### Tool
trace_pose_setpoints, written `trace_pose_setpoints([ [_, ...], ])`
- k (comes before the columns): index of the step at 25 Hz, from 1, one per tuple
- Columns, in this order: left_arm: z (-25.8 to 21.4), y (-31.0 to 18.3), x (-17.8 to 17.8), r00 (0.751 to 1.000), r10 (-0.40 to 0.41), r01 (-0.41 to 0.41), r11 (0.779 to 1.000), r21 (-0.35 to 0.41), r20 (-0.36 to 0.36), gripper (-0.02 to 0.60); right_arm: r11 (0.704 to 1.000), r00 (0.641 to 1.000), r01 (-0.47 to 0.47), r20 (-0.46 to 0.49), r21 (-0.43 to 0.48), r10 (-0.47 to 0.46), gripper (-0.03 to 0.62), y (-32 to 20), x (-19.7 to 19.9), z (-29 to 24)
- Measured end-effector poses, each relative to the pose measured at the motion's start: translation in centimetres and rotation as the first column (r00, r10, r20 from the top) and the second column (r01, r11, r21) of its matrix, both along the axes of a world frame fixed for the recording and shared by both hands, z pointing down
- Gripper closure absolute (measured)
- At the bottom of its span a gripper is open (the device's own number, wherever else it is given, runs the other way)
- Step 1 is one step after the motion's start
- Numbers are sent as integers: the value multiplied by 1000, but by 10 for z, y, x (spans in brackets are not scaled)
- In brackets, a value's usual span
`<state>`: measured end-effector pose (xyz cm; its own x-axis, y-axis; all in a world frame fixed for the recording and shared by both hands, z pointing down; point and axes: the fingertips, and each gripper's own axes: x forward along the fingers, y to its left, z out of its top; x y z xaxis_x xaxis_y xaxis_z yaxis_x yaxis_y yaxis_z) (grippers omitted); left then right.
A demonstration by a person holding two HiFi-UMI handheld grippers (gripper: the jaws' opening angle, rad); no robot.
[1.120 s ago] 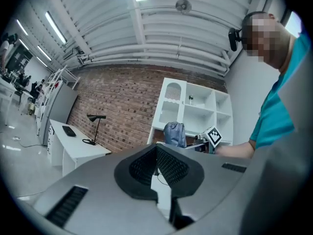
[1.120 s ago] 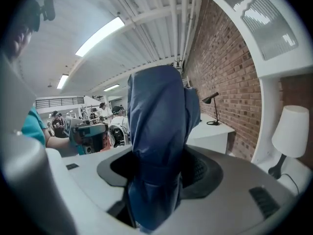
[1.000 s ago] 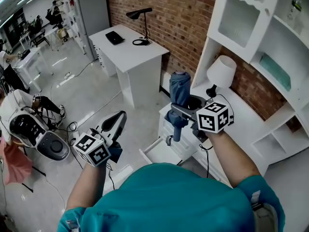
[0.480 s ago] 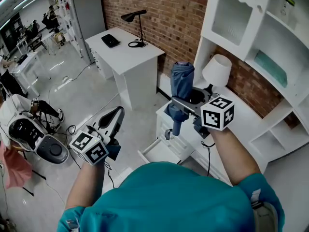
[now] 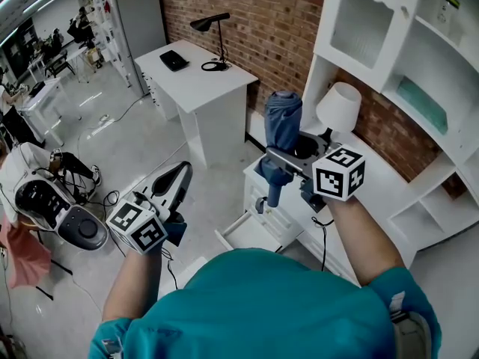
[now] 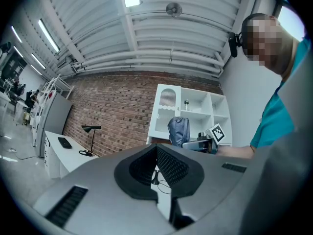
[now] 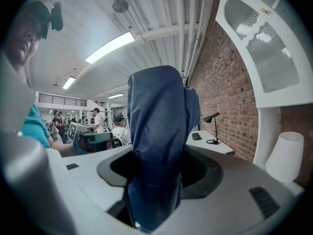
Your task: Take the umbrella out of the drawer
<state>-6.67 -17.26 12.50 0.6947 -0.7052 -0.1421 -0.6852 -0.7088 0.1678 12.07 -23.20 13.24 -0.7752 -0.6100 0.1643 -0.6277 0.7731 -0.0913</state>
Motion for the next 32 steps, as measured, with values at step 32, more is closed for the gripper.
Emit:
trace_pose_setpoints([
  [32, -4, 4, 6, 1000, 15, -16, 1000, 8, 8, 574, 1000, 1000, 8, -5, 19, -8, 324, 5, -2, -7],
])
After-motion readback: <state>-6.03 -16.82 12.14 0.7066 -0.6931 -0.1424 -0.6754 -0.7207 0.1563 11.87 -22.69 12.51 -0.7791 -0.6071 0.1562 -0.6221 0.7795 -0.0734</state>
